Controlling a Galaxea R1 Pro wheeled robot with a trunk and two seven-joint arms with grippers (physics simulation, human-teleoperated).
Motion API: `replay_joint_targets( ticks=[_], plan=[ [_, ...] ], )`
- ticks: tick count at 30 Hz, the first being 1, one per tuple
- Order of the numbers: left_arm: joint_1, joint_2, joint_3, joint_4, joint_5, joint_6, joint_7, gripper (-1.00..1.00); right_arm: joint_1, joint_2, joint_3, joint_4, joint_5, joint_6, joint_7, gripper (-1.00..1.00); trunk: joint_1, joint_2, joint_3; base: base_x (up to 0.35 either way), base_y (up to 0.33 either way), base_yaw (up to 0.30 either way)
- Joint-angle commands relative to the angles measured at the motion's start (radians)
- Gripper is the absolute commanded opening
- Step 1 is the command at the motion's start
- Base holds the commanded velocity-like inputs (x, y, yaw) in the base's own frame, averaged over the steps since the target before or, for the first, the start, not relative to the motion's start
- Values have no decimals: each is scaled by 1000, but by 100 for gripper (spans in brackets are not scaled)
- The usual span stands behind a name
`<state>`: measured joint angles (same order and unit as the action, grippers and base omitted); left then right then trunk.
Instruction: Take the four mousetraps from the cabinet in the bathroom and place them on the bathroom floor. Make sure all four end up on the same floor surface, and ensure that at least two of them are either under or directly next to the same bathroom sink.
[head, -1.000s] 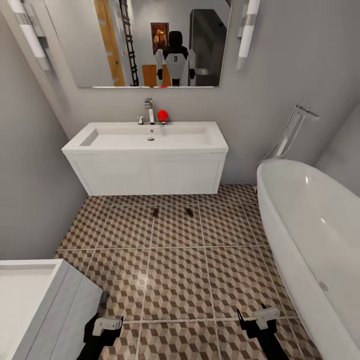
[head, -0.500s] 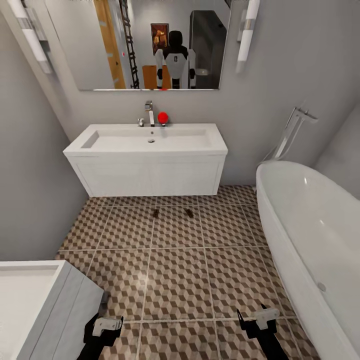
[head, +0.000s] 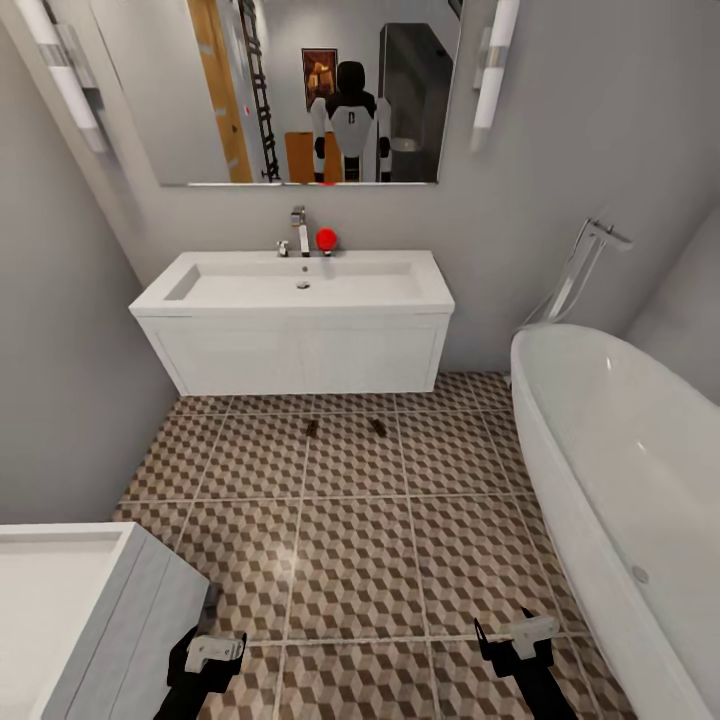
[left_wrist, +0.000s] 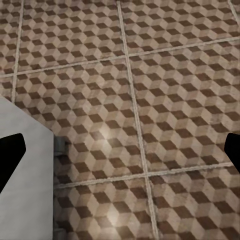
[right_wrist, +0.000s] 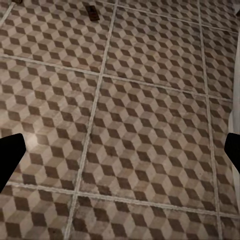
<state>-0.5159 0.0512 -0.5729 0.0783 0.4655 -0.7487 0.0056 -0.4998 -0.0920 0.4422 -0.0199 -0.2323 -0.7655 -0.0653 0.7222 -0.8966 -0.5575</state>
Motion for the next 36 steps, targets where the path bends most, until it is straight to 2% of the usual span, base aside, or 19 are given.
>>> replay_joint_targets(
  ticks=[1, 36],
  plan=[
    [-1, -1, -8, 3, 5, -5, 1, 100, 0, 0, 9, 0, -2, -1, -7, 100, -4, 7, 2, 0, 0, 0],
    [-1, -1, -8, 3, 5, 15, 1, 100, 0, -1, 9, 0, -2, -1, -7, 100, -138, 252, 112, 0, 0, 0]
  ],
)
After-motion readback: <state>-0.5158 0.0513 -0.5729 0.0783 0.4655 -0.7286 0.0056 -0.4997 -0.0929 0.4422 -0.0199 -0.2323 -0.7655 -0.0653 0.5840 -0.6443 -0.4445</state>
